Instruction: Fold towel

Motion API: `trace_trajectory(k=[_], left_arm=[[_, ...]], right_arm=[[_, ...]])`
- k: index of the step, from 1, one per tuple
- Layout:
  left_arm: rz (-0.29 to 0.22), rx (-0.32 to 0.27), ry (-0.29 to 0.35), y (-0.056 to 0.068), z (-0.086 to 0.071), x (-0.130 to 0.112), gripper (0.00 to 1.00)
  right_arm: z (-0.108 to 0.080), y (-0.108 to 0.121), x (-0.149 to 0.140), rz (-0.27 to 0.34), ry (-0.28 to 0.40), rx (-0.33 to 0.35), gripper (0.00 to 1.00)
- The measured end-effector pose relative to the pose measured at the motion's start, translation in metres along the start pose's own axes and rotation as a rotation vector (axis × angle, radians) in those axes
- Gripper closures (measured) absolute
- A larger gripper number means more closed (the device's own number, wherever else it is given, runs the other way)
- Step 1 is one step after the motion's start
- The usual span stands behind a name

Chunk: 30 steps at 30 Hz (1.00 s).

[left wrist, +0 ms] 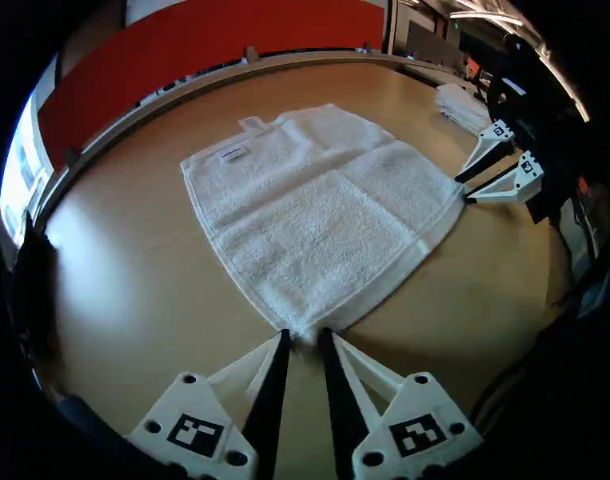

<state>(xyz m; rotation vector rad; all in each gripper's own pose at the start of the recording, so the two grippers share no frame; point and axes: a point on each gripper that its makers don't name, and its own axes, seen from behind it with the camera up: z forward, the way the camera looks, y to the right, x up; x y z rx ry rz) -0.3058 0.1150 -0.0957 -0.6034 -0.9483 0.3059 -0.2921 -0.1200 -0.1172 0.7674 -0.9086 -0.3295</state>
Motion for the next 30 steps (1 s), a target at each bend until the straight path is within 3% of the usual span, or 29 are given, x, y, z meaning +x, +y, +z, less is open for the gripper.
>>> trace_trajectory(k=[8,20,30], left_arm=[[0.007,-0.002,0.001,0.002,-0.001,0.001,0.84],[-0.019,-0.019,0.004,0.011,-0.007,0.003,0.86],[-0.064,-0.008,0.037,0.012,-0.034,0.02,0.86]], right_arm=[[-0.002,-0.003,0.002,0.0,0.006,0.002,0.84],[-0.01,0.002,0.008,0.012,0.032,-0.021,0.85],[-0.036,0.005,0.029,0.002,0.083,-0.043,0.85]])
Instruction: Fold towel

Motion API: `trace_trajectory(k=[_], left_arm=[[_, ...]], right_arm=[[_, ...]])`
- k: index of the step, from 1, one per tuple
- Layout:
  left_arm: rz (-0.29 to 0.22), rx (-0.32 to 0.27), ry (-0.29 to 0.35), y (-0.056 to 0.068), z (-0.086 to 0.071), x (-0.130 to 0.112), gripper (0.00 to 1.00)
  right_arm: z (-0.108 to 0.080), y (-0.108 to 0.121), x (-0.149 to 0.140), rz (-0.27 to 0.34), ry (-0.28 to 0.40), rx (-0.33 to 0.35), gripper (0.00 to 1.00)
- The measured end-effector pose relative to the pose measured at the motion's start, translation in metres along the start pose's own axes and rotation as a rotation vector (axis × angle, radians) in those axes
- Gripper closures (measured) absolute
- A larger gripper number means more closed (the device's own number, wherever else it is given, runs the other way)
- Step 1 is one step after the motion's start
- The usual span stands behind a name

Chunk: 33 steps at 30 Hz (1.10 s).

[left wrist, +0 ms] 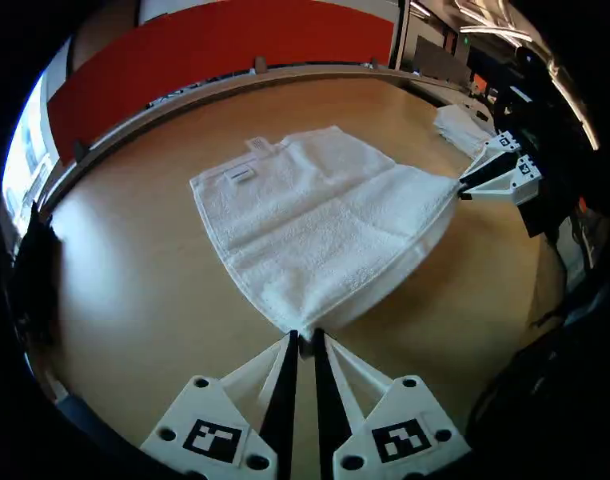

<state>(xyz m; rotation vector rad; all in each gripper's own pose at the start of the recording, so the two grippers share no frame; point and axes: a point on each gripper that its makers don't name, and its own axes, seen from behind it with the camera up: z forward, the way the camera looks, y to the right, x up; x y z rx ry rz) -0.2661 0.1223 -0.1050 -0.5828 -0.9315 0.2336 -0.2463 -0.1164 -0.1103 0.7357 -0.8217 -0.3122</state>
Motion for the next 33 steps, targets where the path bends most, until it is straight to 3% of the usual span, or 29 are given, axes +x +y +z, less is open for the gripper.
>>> trace_trajectory(k=[17,26,33], left_arm=[[-0.064,-0.014,0.034,0.009,-0.062,0.031,0.86],[-0.079,-0.034,0.045,0.017,-0.085,0.041,0.86],[-0.081,-0.039,0.051,0.02,-0.091,0.044,0.86]], right_arm=[[-0.056,-0.01,0.037,-0.033,0.055,0.003,0.85],[-0.077,-0.013,0.045,-0.047,0.064,0.004,0.85],[-0.083,-0.014,0.044,-0.055,0.062,0.009,0.85]])
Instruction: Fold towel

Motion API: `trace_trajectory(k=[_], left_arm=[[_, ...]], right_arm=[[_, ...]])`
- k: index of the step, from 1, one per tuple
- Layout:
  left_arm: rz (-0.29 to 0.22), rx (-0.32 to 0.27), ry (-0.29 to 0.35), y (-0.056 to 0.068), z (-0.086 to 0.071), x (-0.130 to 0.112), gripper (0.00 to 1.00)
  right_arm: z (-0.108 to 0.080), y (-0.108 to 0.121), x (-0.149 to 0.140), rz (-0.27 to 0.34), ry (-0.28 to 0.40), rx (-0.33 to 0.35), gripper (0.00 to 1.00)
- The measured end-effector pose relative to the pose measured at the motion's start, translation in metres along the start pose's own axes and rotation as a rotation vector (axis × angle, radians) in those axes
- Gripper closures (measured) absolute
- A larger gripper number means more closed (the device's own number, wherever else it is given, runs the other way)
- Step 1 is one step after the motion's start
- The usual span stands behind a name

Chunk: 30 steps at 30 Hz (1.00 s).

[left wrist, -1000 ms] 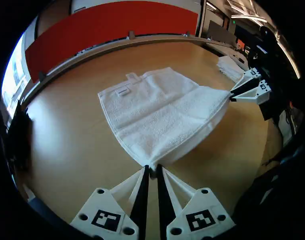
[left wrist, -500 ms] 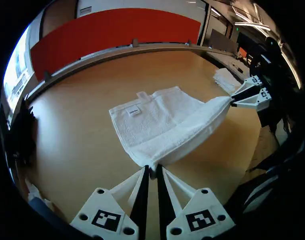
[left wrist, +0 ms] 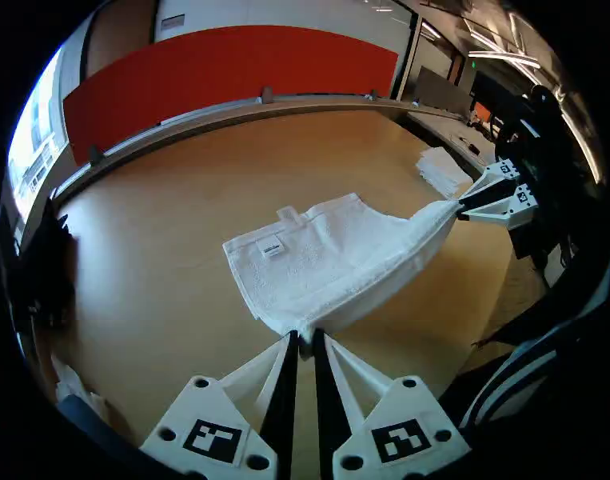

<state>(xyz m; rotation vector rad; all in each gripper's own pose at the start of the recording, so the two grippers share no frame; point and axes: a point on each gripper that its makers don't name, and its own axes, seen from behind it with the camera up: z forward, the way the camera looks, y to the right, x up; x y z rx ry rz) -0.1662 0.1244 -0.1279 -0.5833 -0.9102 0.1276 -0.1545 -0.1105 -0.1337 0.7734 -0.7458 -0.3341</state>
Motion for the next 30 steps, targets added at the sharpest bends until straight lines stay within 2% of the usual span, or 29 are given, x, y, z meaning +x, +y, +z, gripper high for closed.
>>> trace_trajectory(k=[7,13,19,30], left_arm=[[0.007,0.003,-0.002,0.0,0.002,0.0,0.86],[-0.001,0.016,0.001,-0.008,0.01,0.006,0.86],[0.012,0.029,0.006,-0.018,0.024,0.016,0.86],[0.041,0.064,0.0,-0.044,0.06,0.037,0.86]], right_arm=[[0.004,0.003,0.001,-0.003,-0.002,0.0,0.85],[0.011,0.011,0.006,-0.019,-0.007,-0.001,0.85],[0.024,0.026,0.011,-0.034,-0.024,-0.005,0.85],[0.052,0.057,0.017,-0.032,-0.061,-0.025,0.85]])
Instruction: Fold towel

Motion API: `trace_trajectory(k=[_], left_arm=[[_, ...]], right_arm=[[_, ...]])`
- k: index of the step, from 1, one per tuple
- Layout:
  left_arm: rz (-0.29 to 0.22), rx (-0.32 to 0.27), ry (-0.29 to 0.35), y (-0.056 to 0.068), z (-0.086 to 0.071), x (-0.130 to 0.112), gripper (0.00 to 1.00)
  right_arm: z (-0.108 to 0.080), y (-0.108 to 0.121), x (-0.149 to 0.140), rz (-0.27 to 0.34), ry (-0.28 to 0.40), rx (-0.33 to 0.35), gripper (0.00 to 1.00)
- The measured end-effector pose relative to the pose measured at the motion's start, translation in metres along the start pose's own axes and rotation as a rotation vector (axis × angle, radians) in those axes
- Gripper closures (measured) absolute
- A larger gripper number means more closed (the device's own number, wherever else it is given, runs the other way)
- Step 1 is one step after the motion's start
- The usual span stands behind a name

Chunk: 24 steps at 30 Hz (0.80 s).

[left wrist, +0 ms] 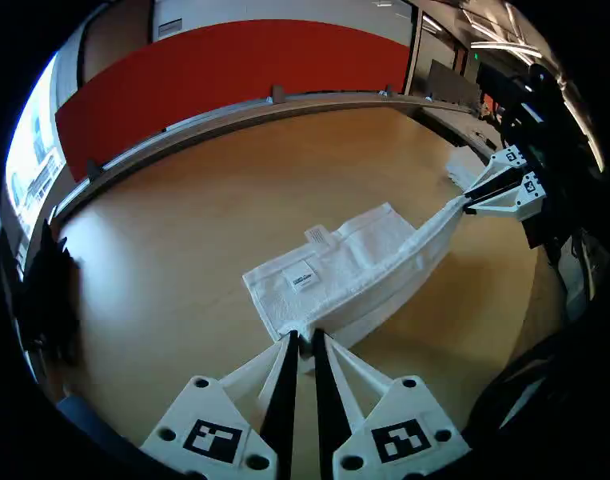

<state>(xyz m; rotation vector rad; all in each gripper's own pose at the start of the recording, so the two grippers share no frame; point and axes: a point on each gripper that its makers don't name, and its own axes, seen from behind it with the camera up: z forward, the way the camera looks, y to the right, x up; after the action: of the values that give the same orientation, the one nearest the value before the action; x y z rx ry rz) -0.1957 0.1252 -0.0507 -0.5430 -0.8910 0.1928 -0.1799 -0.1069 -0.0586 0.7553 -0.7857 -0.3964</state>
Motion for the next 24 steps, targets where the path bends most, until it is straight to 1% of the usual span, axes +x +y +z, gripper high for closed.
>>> trace_trajectory(k=[5,11,14,20,24], left_arm=[[0.004,0.004,-0.005,-0.005,0.012,0.004,0.86],[0.007,0.001,-0.014,-0.006,0.019,0.003,0.86],[0.009,0.003,-0.022,-0.007,0.025,0.002,0.86],[0.012,0.017,-0.038,-0.015,0.043,0.001,0.86],[0.013,0.031,-0.048,-0.02,0.057,-0.001,0.86]], right_arm=[[0.008,0.008,-0.002,0.012,-0.016,-0.002,0.85],[0.016,0.01,-0.007,0.028,-0.028,0.003,0.85],[0.022,0.012,-0.01,0.03,-0.04,0.005,0.85],[0.04,0.019,-0.017,0.039,-0.068,0.006,0.85],[0.054,0.025,-0.02,0.058,-0.079,0.0,0.85]])
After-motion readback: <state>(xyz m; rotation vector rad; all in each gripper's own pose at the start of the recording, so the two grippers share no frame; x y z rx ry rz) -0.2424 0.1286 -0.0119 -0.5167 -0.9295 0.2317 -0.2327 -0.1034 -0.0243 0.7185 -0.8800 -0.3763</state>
